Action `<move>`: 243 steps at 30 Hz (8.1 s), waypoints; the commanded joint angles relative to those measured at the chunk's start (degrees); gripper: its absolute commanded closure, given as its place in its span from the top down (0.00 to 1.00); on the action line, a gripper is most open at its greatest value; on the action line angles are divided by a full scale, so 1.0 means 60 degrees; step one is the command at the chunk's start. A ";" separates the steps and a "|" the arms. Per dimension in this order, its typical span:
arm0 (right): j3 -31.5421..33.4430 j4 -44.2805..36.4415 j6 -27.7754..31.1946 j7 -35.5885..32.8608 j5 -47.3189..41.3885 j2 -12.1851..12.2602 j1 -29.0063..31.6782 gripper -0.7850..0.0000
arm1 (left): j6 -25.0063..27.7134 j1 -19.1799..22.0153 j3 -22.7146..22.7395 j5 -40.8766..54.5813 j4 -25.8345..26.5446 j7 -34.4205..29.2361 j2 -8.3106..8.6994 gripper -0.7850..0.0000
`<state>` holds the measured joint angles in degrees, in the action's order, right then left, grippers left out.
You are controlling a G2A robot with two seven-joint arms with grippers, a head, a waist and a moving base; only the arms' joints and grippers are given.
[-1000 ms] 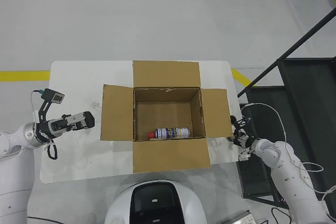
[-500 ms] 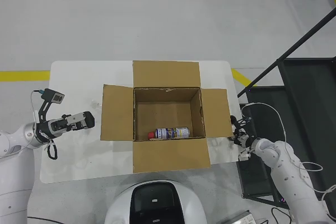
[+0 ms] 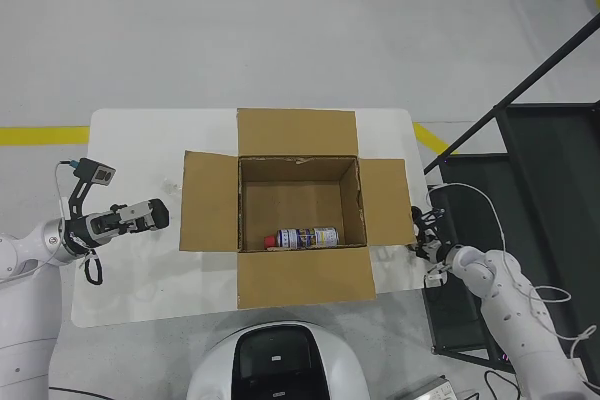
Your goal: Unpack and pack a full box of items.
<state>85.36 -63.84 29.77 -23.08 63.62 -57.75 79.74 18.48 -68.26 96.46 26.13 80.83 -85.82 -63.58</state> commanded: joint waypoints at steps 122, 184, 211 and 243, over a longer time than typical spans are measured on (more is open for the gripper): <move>0.2916 -0.4521 0.2490 0.1359 -0.1114 0.0632 0.1822 1.00 | 0.0000 0.0000 0.0000 0.0001 0.0000 0.0000 0.0000 1.00; 0.0383 0.0699 0.2758 0.1974 -0.0046 0.0587 -0.1183 0.00 | 0.0000 0.0000 0.0000 0.0001 0.0000 0.0000 0.0000 1.00; 0.0059 -0.6863 0.2564 0.0214 -0.0718 0.0807 0.0495 0.00 | 0.0000 0.0000 0.0000 0.0001 0.0000 0.0000 0.0000 1.00; -0.2013 -0.6388 0.2274 -0.0992 -0.0598 0.0547 -0.1570 0.00 | 0.0000 0.0000 0.0000 0.0001 0.0000 0.0000 0.0000 1.00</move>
<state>74.37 -102.94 42.84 -27.89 60.29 -54.33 72.20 18.48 -68.26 96.46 26.13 80.83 -85.82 -63.58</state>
